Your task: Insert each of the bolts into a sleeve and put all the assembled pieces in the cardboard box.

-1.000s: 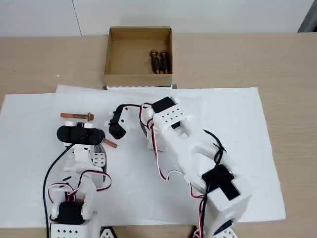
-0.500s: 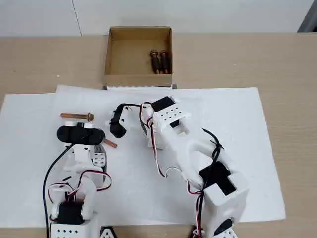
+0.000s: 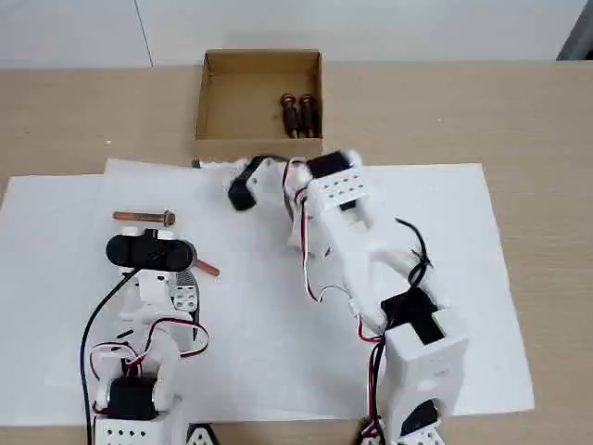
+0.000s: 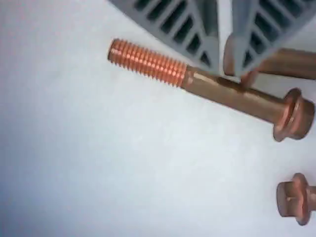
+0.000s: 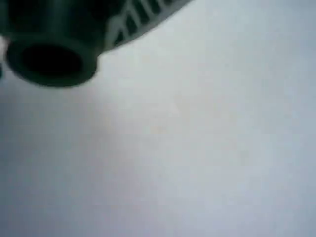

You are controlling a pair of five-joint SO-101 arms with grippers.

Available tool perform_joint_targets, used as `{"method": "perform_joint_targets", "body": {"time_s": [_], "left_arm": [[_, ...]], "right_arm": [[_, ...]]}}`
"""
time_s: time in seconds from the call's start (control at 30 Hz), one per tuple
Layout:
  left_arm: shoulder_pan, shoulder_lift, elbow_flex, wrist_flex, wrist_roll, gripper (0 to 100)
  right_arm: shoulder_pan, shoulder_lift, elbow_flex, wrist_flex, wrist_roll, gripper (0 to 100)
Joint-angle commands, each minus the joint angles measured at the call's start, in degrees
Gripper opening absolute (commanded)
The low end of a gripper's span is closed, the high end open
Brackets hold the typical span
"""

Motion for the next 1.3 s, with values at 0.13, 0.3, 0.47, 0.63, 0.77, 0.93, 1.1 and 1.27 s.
{"method": "perform_joint_targets", "body": {"time_s": [0.13, 0.3, 0.47, 0.63, 0.77, 0.93, 1.1, 1.27], "left_arm": [[0.0, -0.4, -0.4, 0.2, -0.5, 1], [0.0, -0.4, -0.4, 0.2, -0.8, 1], [-0.1, -0.4, -0.4, 0.2, -0.8, 1], [-0.3, -0.4, -0.6, 0.2, -0.7, 1], [-0.4, -0.4, -3.6, 3.0, -0.6, 1], [-3.1, -0.3, -10.5, 7.8, -0.6, 1], [-8.9, 4.7, -17.3, 9.1, -1.5, 1], [-9.2, 21.4, -29.8, 10.0, -1.6, 1]], "right_arm": [[4.5, -0.7, -14.7, 11.6, -9.5, 0.6], [7.8, -1.3, -19.8, 18.3, -20.7, 0.6], [10.9, -12.4, -18.5, 18.5, -32.9, 0.3], [10.9, -25.3, -9.6, 18.4, -33.9, 0.2], [12.1, -34.1, 0.4, 18.2, -37.4, 0.2], [13.1, -42.1, 10.7, 18.0, -40.4, 0.2], [15.5, -46.5, 18.2, 17.4, -41.8, 0.2], [19.6, -47.8, 22.6, 15.8, -41.8, 0.3]]}}
